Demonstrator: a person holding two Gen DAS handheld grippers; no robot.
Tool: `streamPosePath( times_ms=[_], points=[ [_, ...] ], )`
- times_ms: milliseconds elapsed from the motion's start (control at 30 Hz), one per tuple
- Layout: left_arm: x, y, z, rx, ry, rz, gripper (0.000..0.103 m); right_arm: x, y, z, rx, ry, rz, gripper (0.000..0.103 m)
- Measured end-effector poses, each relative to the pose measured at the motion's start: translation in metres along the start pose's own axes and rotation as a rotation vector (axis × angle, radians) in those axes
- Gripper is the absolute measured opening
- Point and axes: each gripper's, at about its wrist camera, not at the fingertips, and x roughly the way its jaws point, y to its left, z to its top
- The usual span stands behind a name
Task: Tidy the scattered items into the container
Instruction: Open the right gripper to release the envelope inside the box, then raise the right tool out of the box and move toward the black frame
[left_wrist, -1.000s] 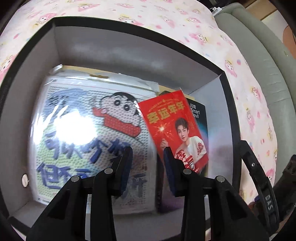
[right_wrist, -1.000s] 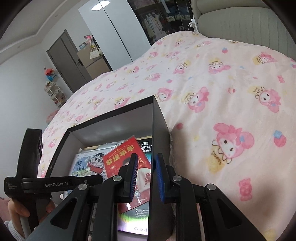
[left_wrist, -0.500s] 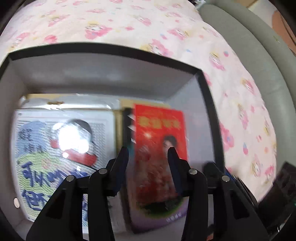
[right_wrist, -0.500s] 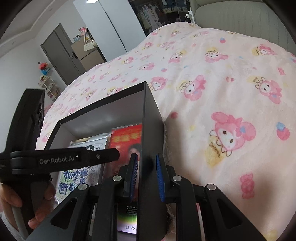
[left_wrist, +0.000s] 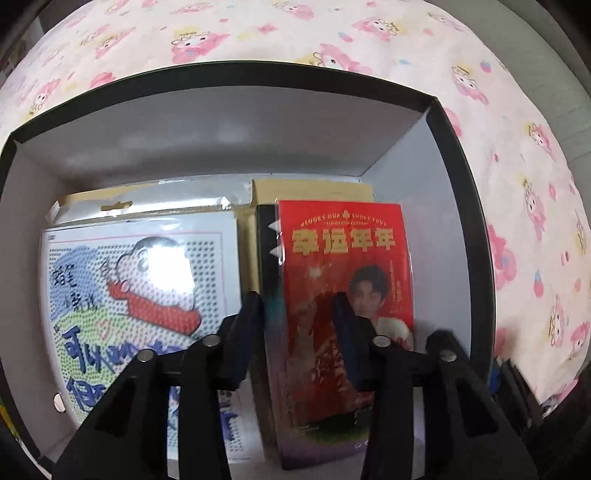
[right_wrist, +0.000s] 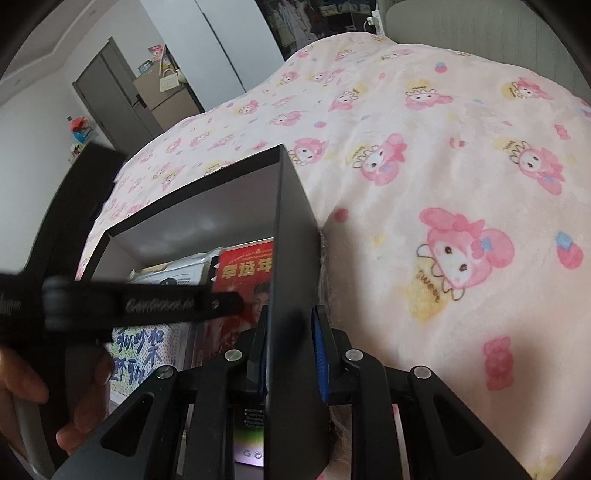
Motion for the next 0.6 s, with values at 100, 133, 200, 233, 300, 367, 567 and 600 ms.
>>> streamPosePath(
  times_ms=[100, 133, 200, 233, 300, 367, 567, 600],
  points=[
    [-0.010, 0.011, -0.017, -0.008, 0.009, -0.022, 0.034, -0.006, 0.003, 0.000, -0.014, -0.020, -0.016, 0.018],
    [-0.015, 0.015, -0.022, -0.026, 0.002, -0.052, 0.034, -0.009, 0.004, -0.001, -0.022, -0.028, -0.025, 0.018],
    [-0.030, 0.022, -0.035, -0.043, -0.030, -0.102, 0.034, -0.020, 0.008, -0.006, -0.042, -0.050, -0.051, 0.018],
    [-0.042, 0.021, -0.046, -0.024, -0.068, -0.115, 0.035, -0.026, 0.011, -0.009, -0.052, -0.064, -0.065, 0.018],
    [-0.068, 0.018, -0.070, 0.023, -0.141, -0.134, 0.037, -0.044, 0.017, -0.018, -0.070, -0.101, -0.092, 0.018],
    [-0.096, 0.013, -0.101, 0.093, -0.209, -0.136, 0.042, -0.065, 0.025, -0.025, -0.071, -0.138, -0.089, 0.018],
    [-0.127, -0.007, -0.120, 0.199, -0.304, -0.135, 0.042, -0.123, 0.051, -0.058, -0.036, -0.191, -0.004, 0.018],
    [-0.129, -0.009, -0.118, 0.210, -0.314, -0.138, 0.042, -0.129, 0.055, -0.063, -0.032, -0.188, 0.005, 0.018]
  ],
)
